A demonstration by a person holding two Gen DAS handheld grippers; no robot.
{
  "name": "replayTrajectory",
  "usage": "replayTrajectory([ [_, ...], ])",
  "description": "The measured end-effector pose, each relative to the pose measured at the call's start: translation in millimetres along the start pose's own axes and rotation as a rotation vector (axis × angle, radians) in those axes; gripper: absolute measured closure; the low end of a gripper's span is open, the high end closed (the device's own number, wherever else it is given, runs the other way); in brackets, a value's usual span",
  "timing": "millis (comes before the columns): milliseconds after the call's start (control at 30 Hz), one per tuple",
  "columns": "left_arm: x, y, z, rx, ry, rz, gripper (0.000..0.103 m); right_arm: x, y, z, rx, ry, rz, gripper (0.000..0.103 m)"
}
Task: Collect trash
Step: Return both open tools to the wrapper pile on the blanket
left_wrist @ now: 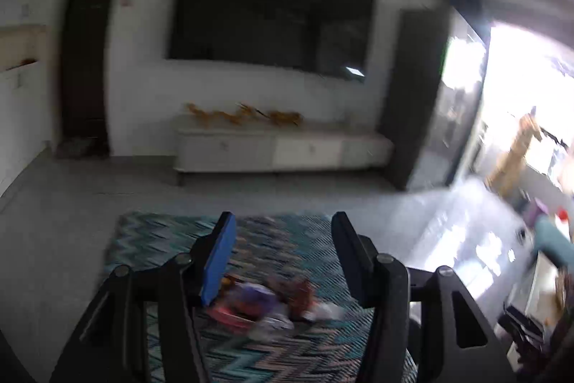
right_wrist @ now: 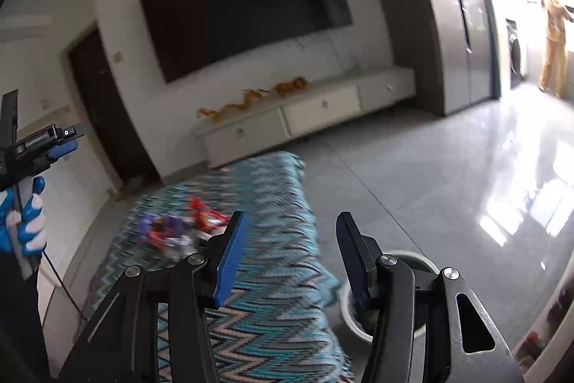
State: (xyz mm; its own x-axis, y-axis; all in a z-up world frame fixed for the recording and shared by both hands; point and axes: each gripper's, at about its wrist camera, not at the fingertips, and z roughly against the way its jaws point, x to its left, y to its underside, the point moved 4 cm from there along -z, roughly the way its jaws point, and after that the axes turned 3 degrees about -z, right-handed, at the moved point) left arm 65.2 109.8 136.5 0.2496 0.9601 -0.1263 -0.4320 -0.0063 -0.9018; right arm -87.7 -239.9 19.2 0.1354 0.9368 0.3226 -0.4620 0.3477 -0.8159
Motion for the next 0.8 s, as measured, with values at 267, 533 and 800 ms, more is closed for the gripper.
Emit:
replayTrajectory([
  [267,99.8,-16.2,44.4,-0.08,-0.158,0.106,0.05,53.0,-12.9,23.0,-0.048,-0.078,0.087,0.052],
  [533,136.9,20.8,-5.4,0.015,-0.191,0.128,0.05,77.9,-6.1,-13.3,0.031,-0.139,0.135,0.052],
  [800,160.9,86.3,-109.9,0.219,-0.152,0.133,0.051,91.2,7.3,-104.0,0.177,-0.19,0.15,0.052],
])
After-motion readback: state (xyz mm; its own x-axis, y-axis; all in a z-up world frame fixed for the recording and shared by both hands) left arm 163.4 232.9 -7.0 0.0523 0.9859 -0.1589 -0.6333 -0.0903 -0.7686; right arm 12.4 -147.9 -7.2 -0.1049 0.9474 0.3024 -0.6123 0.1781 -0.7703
